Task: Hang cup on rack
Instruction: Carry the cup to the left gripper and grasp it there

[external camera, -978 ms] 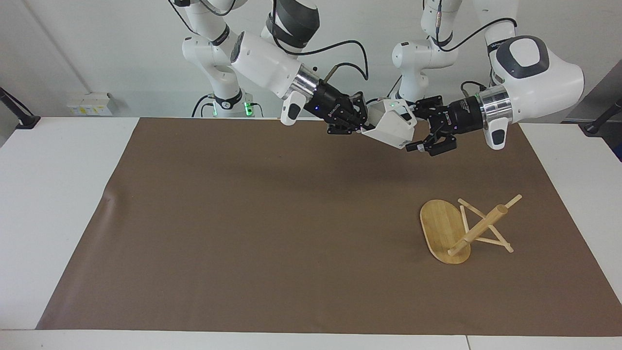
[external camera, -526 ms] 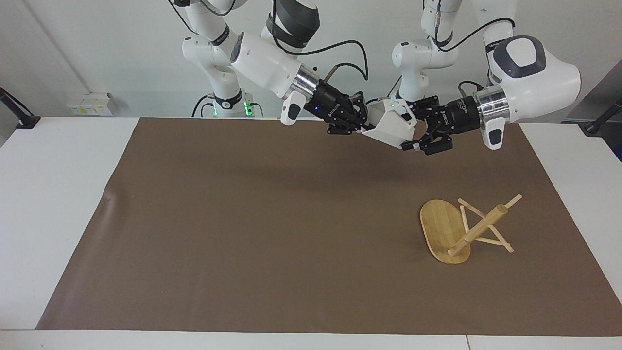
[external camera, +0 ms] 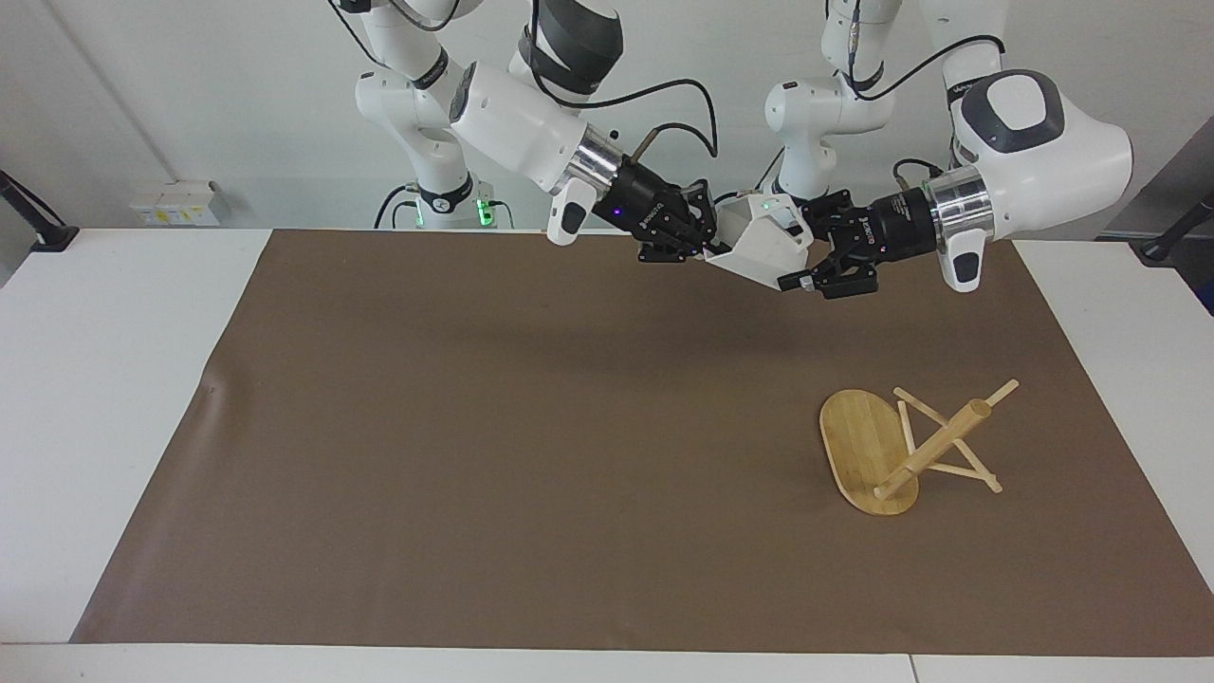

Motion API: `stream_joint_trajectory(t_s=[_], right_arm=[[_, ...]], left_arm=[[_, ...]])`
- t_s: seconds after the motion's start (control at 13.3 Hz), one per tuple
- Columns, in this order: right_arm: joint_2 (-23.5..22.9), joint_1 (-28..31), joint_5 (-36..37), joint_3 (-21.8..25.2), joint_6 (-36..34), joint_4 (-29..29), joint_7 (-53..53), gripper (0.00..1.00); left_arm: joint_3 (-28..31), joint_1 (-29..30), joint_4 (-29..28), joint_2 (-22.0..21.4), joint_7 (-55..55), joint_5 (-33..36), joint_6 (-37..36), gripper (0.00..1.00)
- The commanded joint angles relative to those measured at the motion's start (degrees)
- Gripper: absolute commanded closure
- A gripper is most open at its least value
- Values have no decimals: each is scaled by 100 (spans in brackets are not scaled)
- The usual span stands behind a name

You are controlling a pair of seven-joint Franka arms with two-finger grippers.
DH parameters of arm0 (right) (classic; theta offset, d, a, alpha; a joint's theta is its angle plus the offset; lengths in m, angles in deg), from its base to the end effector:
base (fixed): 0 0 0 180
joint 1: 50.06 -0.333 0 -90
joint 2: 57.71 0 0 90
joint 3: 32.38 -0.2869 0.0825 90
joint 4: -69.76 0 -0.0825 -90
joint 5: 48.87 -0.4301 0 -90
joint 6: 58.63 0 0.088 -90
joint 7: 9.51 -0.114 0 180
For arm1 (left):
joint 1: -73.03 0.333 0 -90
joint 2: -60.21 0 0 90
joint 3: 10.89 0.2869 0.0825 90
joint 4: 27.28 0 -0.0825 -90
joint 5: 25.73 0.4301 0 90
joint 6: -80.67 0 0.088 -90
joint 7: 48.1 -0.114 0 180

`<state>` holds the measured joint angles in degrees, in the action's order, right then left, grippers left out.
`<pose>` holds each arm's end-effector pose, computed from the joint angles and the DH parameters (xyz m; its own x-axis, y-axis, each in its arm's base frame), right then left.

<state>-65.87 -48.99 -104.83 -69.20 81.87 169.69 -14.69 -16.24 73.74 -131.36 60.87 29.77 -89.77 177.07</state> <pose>0.5673 0.3891 0.5221 0.9822 -0.1579 0.1020 0.0043 -0.5235 -0.8520 0.5986 -0.1417 0.5201 0.0173 0.4481 -0.8938 0.9970 -0.0749 -0.0183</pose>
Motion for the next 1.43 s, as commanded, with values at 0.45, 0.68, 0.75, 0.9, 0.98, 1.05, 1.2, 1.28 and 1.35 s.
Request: stream_joint_trajectory(t_s=[0.45, 0.68, 0.75, 0.9, 0.98, 1.05, 1.2, 1.28, 1.35], right_arm=[[-10, 60, 402, -53, -67, 18, -71, 0], [-10, 60, 410, -53, -67, 18, -71, 0], [-19, 60, 402, -53, -76, 18, -71, 0], [-11, 69, 419, -45, -67, 18, -71, 0], [-2, 69, 445, -45, -58, 18, -62, 0], [7, 69, 498, -27, -50, 18, -27, 0], [7, 104, 1092, 25, -41, 35, -27, 0], [16, 130, 1505, 78, -41, 70, -27, 0], [25, 139, 1857, 218, -41, 88, -27, 0]], left_arm=[[69, -36, -121, -145, 264, 101, -60, 100], [69, -71, -130, -154, 412, 321, -69, 100], [69, -63, -112, -154, 457, 574, -51, 100], [69, -28, -121, -180, 475, 717, -69, 100], [77, -19, -138, -180, 536, 787, -69, 100], [95, -10, -139, -180, 545, 936, -60, 100], [104, 121, -191, -198, 545, 1156, -16, 100], [104, 209, -244, -215, 545, 1262, 27, 100], [104, 367, -314, -242, 545, 1280, 54, 100]])
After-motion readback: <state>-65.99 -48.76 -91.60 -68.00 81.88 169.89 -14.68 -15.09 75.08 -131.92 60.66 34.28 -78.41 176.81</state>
